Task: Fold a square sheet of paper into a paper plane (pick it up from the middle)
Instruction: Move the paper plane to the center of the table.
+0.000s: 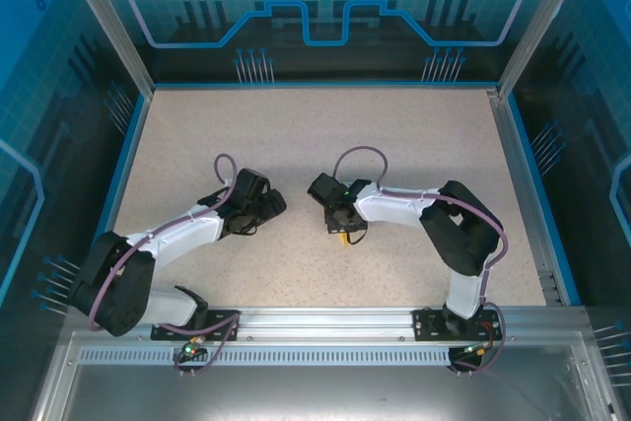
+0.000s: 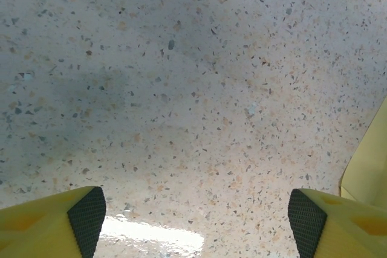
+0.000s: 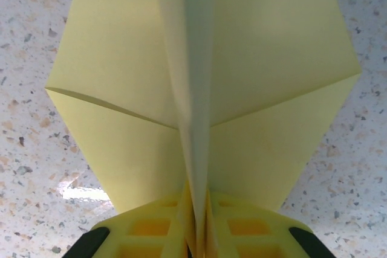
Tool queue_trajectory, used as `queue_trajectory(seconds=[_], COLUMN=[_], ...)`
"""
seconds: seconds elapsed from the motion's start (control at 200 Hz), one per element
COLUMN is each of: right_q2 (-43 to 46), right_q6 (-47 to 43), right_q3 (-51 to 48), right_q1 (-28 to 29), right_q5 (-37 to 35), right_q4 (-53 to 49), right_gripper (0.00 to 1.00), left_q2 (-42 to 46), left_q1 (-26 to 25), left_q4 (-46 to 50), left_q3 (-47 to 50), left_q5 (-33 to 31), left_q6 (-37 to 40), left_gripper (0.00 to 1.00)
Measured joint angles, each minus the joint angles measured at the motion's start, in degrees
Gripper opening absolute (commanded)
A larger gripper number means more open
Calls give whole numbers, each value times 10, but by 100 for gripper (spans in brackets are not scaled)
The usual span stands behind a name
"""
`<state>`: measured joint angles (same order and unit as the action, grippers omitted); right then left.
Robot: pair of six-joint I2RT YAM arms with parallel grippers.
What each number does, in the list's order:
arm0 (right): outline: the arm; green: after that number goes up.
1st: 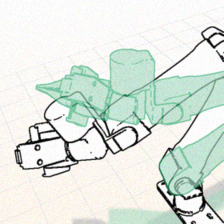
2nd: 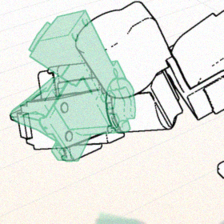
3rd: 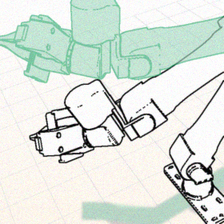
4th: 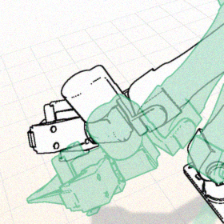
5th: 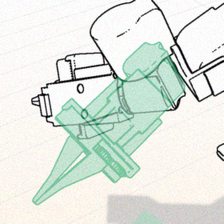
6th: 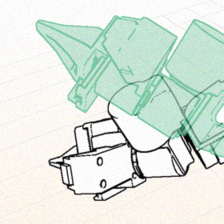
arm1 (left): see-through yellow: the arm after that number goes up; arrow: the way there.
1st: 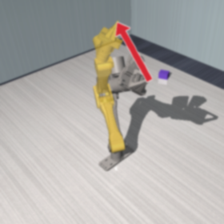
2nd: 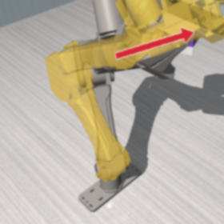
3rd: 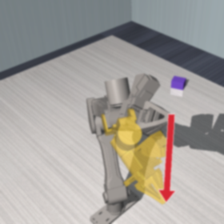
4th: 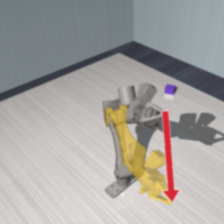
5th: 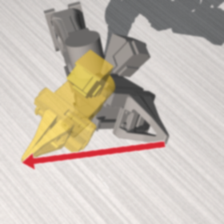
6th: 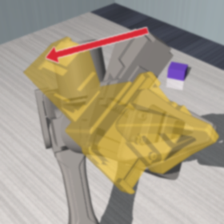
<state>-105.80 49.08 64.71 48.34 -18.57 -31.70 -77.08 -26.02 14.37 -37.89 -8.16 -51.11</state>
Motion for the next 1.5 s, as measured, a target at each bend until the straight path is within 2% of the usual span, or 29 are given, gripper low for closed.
queue_trajectory(seconds=[0.265,0.36,0.6,0.92,1.215,1.501], right_q2=[0,3,-10,-146,-205,-221], right_q6=[0,-5,-44,-93,-102,-101], right_q3=[4,10,99,236,296,318], right_q1=[0,-1,-37,-88,-97,-97], right_q5=[-1,-2,8,37,41,40], right_q4=[-1,-6,3,26,6,-13], right_gripper=[9,9,8,10,13,15], left_q2=[0,0,1,27,28,25], left_q1=[0,0,10,26,26,26], left_q4=[4,5,19,54,60,60], left_q3=[0,-1,-2,-2,-2,-2], left_q5=[0,0,0,-2,-2,0], left_q6=[0,0,2,6,7,16], left_gripper=[92,99,98,98,99,99])
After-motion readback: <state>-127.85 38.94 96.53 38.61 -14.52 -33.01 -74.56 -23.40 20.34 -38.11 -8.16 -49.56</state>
